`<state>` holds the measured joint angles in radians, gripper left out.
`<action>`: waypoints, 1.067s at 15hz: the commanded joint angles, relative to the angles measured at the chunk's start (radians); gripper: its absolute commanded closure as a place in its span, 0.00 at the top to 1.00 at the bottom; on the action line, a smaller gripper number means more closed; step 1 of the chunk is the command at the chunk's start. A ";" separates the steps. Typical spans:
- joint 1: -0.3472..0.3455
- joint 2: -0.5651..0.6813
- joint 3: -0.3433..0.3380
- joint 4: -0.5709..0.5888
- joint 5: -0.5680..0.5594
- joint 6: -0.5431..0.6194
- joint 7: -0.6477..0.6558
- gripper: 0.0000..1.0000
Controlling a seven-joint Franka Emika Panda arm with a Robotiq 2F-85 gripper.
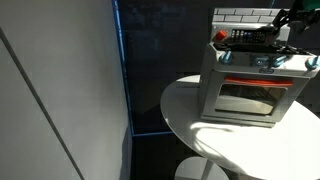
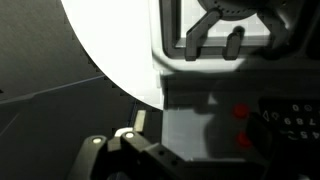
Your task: Push the bottom right button on the toy stove
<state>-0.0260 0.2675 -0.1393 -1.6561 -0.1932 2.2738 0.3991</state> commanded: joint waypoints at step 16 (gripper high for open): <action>-0.007 0.045 -0.006 0.058 0.009 0.003 -0.008 1.00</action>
<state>-0.0265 0.2859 -0.1440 -1.6449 -0.1932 2.2797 0.3991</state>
